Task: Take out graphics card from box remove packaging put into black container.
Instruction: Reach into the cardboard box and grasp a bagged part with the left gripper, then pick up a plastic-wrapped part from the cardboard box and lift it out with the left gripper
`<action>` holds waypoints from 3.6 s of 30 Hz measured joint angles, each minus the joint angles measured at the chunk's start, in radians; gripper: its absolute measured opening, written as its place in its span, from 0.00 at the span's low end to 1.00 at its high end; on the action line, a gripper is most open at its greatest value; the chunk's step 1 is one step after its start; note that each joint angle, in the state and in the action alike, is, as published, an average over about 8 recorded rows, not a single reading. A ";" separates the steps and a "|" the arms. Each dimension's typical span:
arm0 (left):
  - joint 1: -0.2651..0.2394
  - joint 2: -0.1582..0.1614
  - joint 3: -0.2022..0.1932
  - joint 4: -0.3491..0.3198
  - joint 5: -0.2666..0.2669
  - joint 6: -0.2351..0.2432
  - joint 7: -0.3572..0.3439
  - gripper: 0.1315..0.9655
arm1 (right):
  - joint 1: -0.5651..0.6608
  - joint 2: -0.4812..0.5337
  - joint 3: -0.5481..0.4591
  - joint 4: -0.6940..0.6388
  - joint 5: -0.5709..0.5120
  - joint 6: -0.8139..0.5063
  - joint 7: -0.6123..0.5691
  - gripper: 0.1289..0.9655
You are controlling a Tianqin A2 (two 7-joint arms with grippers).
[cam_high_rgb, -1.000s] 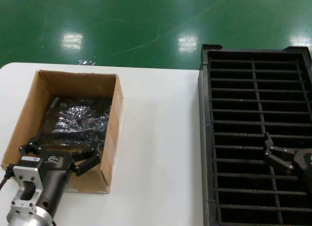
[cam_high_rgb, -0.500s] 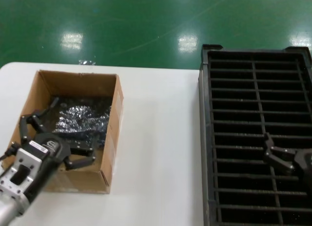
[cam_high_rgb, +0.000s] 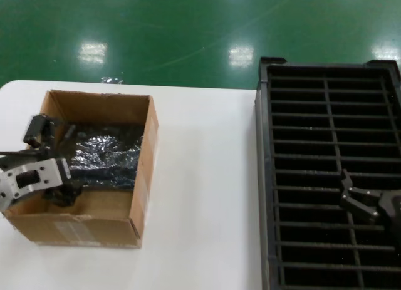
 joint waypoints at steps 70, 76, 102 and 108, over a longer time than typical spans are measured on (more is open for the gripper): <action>-0.199 0.154 0.162 0.356 0.042 -0.166 0.385 0.06 | 0.000 0.000 0.000 0.000 0.000 0.000 0.000 1.00; -0.164 0.135 0.135 0.283 0.074 -0.158 0.348 0.02 | 0.000 0.000 0.000 0.000 0.000 0.000 0.000 1.00; 0.167 0.017 -0.214 -0.458 0.256 0.011 0.119 0.01 | 0.000 0.000 0.000 0.000 0.000 0.000 0.000 1.00; 0.232 0.000 -0.223 -0.569 0.222 0.022 0.135 0.01 | 0.000 0.000 0.000 0.000 0.000 0.000 0.000 1.00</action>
